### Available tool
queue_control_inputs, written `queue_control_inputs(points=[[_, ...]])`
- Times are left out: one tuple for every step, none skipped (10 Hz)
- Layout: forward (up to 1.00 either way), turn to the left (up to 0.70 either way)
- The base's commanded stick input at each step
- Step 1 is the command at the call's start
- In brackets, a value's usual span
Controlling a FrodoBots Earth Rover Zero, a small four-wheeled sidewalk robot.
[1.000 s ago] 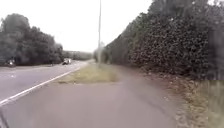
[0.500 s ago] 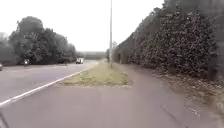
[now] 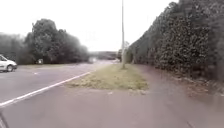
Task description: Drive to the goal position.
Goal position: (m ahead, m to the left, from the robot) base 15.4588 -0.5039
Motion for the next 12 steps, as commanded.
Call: queue_control_inputs(points=[[1.0, 0.4], [1.0, 0.4], [1.0, 0.4], [1.0, 0.4], [1.0, 0.4], [1.0, 0.4], [1.0, 0.4], [1.0, 0.4], [1.0, 0.4], [1.0, 0.4], [0.99, 0.39], [0.98, 0.39]])
